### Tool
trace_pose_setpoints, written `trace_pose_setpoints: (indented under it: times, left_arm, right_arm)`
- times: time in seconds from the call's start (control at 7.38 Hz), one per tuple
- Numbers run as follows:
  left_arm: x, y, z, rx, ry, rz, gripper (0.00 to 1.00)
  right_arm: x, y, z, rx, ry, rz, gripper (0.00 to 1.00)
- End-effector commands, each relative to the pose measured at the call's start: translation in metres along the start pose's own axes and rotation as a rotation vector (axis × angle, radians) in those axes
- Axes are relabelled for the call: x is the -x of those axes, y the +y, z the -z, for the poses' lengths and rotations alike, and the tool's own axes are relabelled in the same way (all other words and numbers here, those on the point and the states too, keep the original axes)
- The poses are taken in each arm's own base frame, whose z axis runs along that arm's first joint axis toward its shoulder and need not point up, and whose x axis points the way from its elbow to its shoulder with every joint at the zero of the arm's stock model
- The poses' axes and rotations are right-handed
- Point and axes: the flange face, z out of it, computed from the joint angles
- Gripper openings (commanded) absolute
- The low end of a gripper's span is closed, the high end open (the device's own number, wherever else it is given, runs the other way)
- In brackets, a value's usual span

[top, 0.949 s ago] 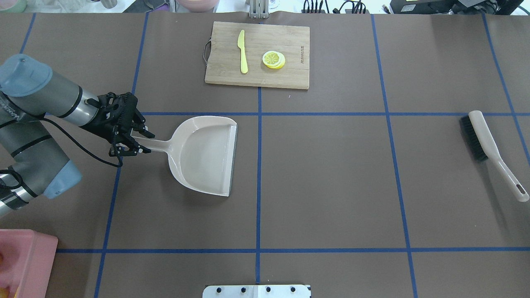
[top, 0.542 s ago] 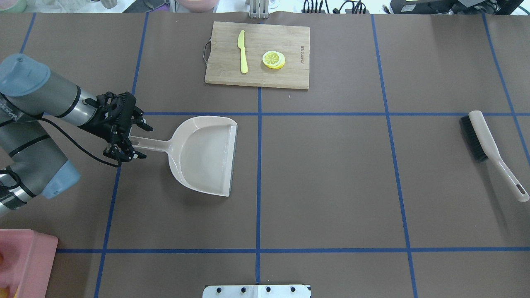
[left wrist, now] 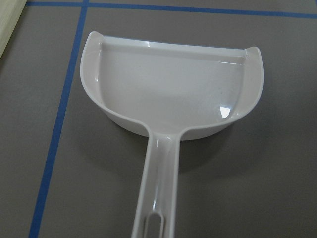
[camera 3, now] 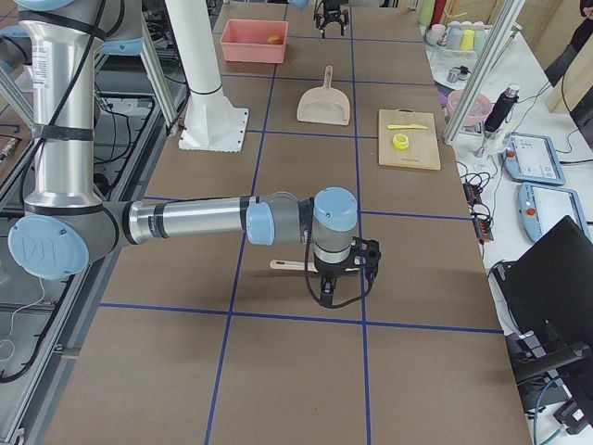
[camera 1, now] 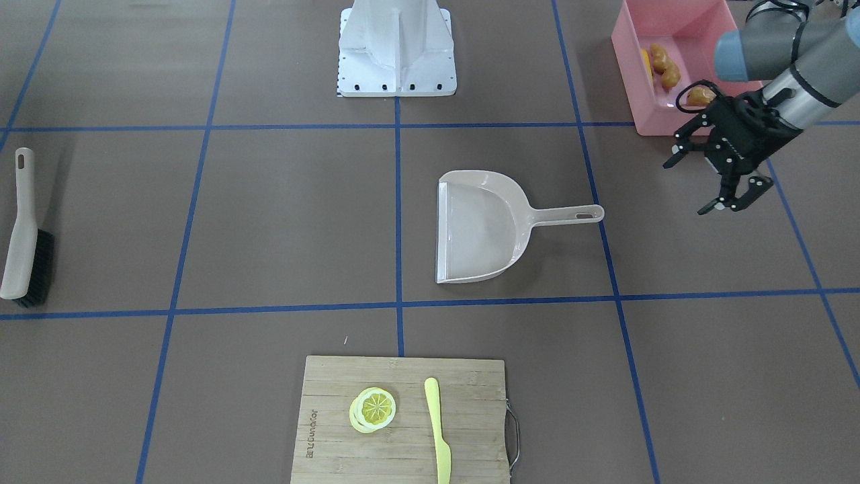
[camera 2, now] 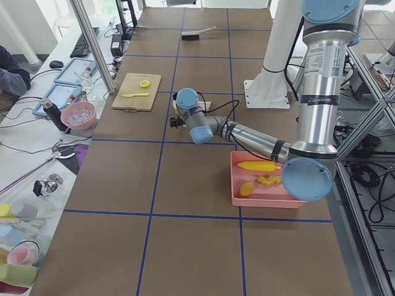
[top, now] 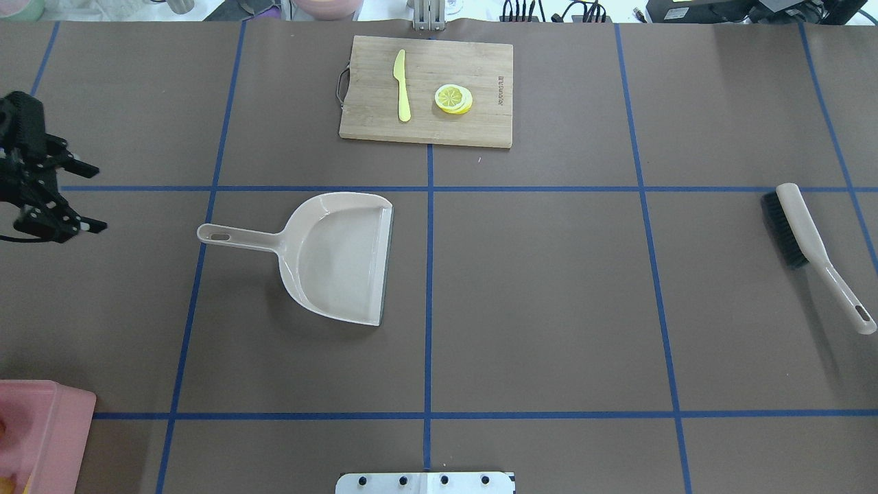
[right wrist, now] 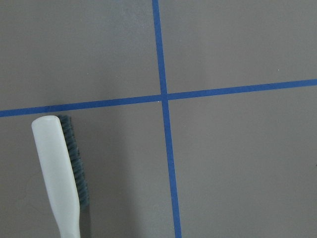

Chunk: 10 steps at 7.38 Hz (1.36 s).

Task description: Sweep and dump trash into bin

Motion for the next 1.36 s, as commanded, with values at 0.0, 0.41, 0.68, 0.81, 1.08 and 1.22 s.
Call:
trace_pose_setpoints:
  times: [0.0, 0.41, 0.68, 0.81, 1.08, 1.22]
  left_arm:
    - [0.075, 0.049, 0.034, 0.171, -0.077, 0.336, 0.99]
    - [0.098, 0.081, 0.055, 0.179, -0.150, 0.820, 0.99]
    - [0.104, 0.114, 0.069, 0.217, -0.181, 1.096, 0.99]
    - [0.105, 0.125, 0.074, 0.236, -0.186, 1.141, 0.99]
    - [0.104, 0.147, 0.082, 0.243, -0.198, 1.182, 0.99]
    - [0.105, 0.157, 0.083, 0.248, -0.201, 1.199, 0.99]
  right_arm:
    - [-0.001, 0.001, -0.001, 0.002, 0.002, -0.002, 1.00]
    - [0.000, 0.004, 0.001, -0.001, 0.000, 0.001, 1.00]
    - [0.003, 0.003, 0.003, -0.005, -0.003, 0.005, 1.00]
    - [0.001, 0.002, 0.002, -0.002, -0.002, 0.001, 1.00]
    - [0.003, 0.000, 0.001, 0.000, -0.006, 0.000, 1.00]
    - [0.002, 0.001, 0.001, 0.002, -0.006, 0.000, 1.00]
